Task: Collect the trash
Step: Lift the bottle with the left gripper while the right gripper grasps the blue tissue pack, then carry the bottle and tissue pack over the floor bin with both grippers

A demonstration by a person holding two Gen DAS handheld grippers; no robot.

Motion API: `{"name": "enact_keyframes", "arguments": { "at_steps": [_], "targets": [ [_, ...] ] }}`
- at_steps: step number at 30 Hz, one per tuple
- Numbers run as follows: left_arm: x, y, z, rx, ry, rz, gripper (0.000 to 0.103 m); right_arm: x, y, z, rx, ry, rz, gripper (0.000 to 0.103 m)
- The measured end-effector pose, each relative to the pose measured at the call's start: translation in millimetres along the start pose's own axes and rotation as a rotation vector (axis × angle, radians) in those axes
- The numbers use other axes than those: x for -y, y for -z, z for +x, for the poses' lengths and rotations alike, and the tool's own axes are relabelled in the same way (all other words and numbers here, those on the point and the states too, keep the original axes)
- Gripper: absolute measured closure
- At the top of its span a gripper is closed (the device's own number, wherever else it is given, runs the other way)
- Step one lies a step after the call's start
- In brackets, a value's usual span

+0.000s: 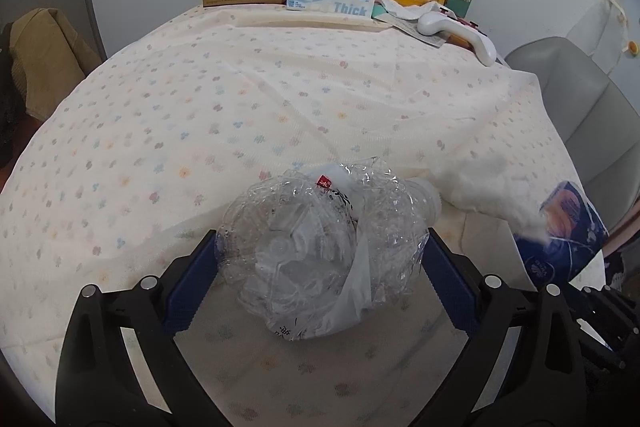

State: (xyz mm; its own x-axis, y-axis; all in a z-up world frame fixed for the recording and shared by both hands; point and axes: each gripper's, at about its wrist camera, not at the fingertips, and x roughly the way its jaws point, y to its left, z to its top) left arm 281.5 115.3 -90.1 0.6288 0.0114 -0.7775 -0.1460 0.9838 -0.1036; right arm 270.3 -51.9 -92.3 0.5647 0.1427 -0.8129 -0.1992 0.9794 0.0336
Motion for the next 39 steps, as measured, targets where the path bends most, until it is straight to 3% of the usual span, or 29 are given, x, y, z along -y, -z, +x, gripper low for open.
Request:
{"name": "enact_keyframes", "arguments": {
  "at_steps": [20,39],
  "targets": [
    [35.1,21.5,-64.6,0.101,0.039,0.051,0.007,29.9,29.4,-77.3,0.097,0.085,0.054,0.090],
    [163.5,50.4,-122.6,0.179,0.170,0.218,0.007,134.0,78.9,-182.7,0.237,0.274,0.222,0.090]
  ]
}}
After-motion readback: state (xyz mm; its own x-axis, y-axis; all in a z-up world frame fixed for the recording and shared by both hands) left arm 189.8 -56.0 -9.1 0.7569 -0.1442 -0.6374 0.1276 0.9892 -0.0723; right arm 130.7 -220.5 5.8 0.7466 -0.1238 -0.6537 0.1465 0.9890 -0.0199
